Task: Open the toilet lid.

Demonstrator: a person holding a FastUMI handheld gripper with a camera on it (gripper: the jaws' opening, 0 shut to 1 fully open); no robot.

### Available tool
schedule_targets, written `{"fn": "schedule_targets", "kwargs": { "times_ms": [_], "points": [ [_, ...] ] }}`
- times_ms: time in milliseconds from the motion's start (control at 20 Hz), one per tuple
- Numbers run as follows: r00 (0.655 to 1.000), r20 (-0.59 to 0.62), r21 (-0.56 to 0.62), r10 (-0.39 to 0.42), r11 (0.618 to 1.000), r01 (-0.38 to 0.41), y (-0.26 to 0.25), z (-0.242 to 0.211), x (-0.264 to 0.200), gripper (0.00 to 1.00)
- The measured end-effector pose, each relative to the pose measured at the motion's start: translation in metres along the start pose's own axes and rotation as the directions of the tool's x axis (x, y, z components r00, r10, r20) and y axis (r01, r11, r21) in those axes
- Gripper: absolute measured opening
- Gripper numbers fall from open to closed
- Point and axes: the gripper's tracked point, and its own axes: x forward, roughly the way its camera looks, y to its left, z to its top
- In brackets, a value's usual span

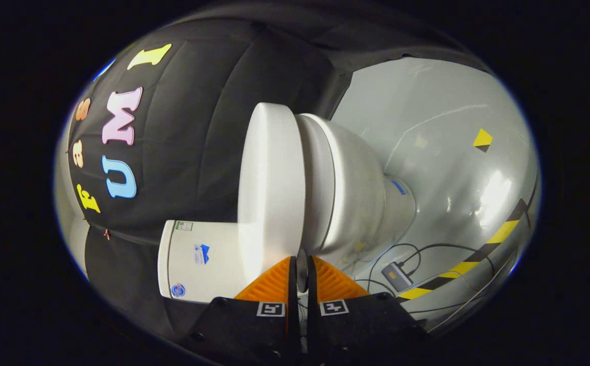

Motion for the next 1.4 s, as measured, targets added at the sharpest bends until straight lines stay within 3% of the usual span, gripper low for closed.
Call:
{"fn": "schedule_targets", "kwargs": {
  "times_ms": [300,500,750,950,1100,1400],
  "points": [
    [1.000,0.011,0.048,0.028,0.998,-0.029,-0.002,0.001,0.001,0.10],
    [1.000,0.005,-0.002,-0.013,1.000,0.013,0.004,-0.004,-0.001,0.10],
    [0.998,0.057,-0.086,0.005,0.996,0.000,0.046,0.006,-0.018,0.10],
    [0.988,0.109,-0.176,-0.107,0.977,0.125,0.072,-0.009,-0.029,0.10],
    [0.977,0.157,-0.202,-0.145,0.964,0.176,0.092,0.006,-0.028,0.05],
    [0.966,0.202,-0.295,-0.164,0.930,0.220,0.160,-0.017,-0.046,0.06]
  ]
}}
